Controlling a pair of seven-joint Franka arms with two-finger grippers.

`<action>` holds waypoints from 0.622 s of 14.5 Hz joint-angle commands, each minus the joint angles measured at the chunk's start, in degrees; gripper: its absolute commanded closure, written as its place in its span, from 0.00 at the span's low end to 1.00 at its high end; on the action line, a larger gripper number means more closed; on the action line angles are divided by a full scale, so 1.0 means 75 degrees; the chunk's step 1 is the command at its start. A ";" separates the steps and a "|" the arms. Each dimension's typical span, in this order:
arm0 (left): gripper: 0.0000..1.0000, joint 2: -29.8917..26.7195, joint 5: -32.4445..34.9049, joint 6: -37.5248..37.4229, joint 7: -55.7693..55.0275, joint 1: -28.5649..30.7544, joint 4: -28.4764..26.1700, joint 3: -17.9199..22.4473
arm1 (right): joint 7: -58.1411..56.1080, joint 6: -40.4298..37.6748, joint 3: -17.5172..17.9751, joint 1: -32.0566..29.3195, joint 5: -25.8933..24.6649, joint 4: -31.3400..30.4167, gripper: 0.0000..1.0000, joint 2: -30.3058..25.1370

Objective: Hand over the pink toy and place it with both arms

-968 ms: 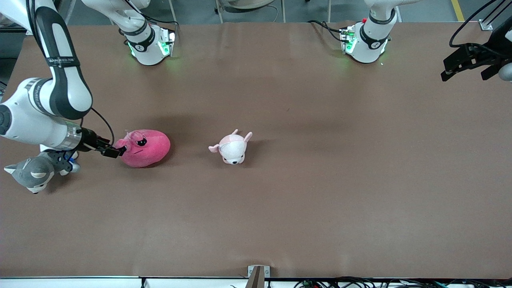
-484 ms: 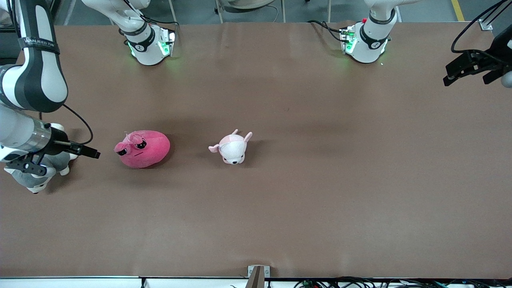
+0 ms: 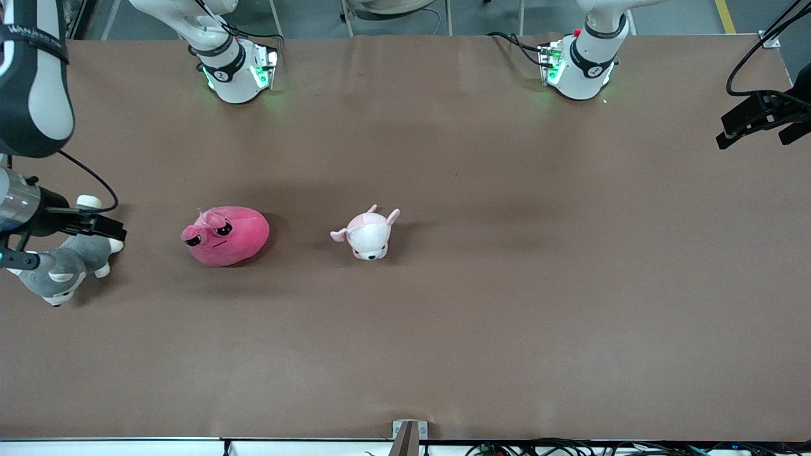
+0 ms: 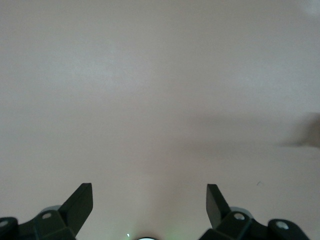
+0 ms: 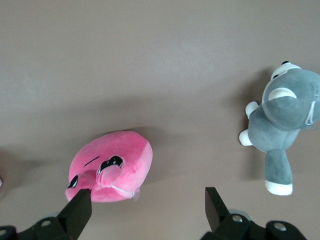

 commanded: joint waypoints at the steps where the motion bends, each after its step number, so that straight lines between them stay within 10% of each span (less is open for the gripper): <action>1: 0.00 -0.0006 0.0068 0.0078 0.0095 -0.0496 -0.0022 0.0476 | -0.0276 -0.0691 0.0066 -0.0114 -0.0146 0.0682 0.00 0.0004; 9: 0.00 -0.0018 0.0079 0.0078 0.0083 -0.1085 -0.0010 0.1029 | -0.0828 -0.0787 0.0042 -0.0115 -0.0193 0.0896 0.00 0.0075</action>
